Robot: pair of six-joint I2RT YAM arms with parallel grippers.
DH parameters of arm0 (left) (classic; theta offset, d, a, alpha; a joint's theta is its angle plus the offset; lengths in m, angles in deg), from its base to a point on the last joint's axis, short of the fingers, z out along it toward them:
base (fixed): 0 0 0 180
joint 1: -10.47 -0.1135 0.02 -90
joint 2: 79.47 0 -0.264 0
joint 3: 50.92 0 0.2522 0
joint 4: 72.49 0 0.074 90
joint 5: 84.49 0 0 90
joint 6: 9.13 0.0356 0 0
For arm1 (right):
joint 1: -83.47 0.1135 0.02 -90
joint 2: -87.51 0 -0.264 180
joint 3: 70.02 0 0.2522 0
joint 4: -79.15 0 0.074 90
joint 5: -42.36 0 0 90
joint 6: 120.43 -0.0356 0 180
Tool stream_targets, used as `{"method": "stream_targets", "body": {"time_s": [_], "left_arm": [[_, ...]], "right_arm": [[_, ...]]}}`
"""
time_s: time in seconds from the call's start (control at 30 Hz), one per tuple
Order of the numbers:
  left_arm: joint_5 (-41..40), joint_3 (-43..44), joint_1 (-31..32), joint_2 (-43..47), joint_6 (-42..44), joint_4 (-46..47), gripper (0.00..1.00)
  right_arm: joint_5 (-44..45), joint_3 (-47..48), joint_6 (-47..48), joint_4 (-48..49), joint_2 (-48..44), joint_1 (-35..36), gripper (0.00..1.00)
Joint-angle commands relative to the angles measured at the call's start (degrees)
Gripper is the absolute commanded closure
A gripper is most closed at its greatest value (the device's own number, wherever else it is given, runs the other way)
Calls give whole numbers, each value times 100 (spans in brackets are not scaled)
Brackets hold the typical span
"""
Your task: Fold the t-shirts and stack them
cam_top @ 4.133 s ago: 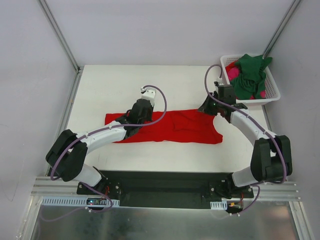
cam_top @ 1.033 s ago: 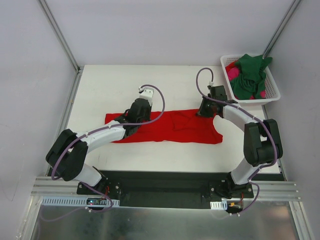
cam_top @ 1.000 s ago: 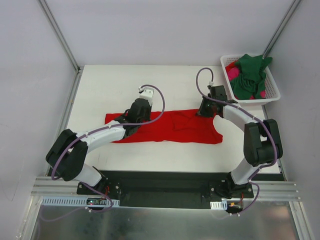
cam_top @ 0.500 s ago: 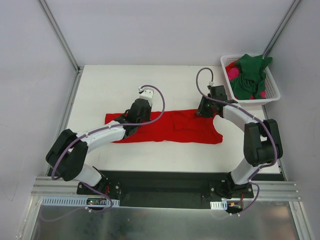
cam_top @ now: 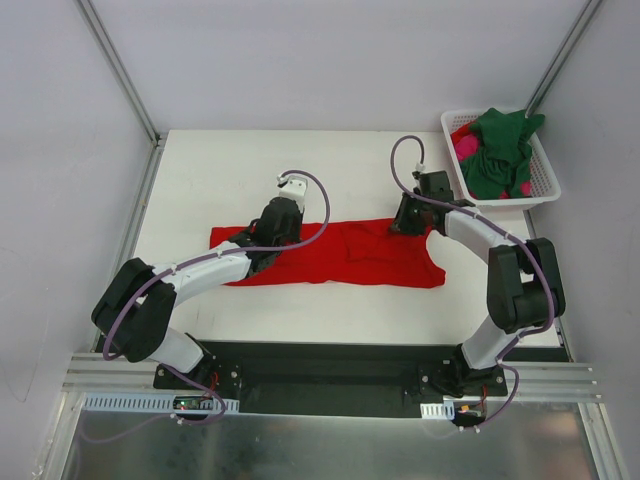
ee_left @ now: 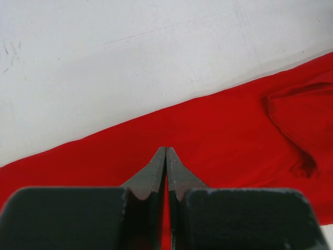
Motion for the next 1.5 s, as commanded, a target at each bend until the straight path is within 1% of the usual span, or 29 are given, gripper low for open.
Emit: {"method": "stream_targets", "body": {"time_s": [0.0, 0.07, 0.4, 0.53, 0.73, 0.87, 0.93, 1.03, 1.23, 1.37, 1.47], "left_arm": [[12, -31, -57, 64, -32, 125, 100], [12, -31, -66, 64, -32, 125, 100], [12, -22, -66, 55, -40, 125, 100], [-5, -31, -66, 55, -32, 116, 100], [-32, -13, -66, 99, 38, 72, 100], [-58, -30, -75, 161, 82, 55, 100], [-67, -48, -84, 187, 91, 37, 100], [-67, -110, -101, 240, 100, 37, 100], [-67, -189, -119, 319, 74, 37, 100], [-49, -189, -119, 301, 65, 37, 100], [-49, -189, -128, 310, 56, 37, 100]], "right_arm": [[-182, 86, 24, -5, 21, 81, 94], [-173, 33, 24, -5, 56, 90, 99], [-129, 24, 15, -5, 249, 108, 99], [55, 156, -55, 100, 389, 108, 99], [240, 498, -388, 531, 750, 99, 99], [363, 481, -670, 1110, 943, 90, 99], [442, 472, -801, 1444, 952, 81, 99], [574, 481, -872, 1664, 926, 81, 98], [785, 490, -899, 1849, 681, 64, 98], [847, 551, -855, 1832, 645, 64, 97], [706, 727, -601, 1481, 540, 90, 92]]}}
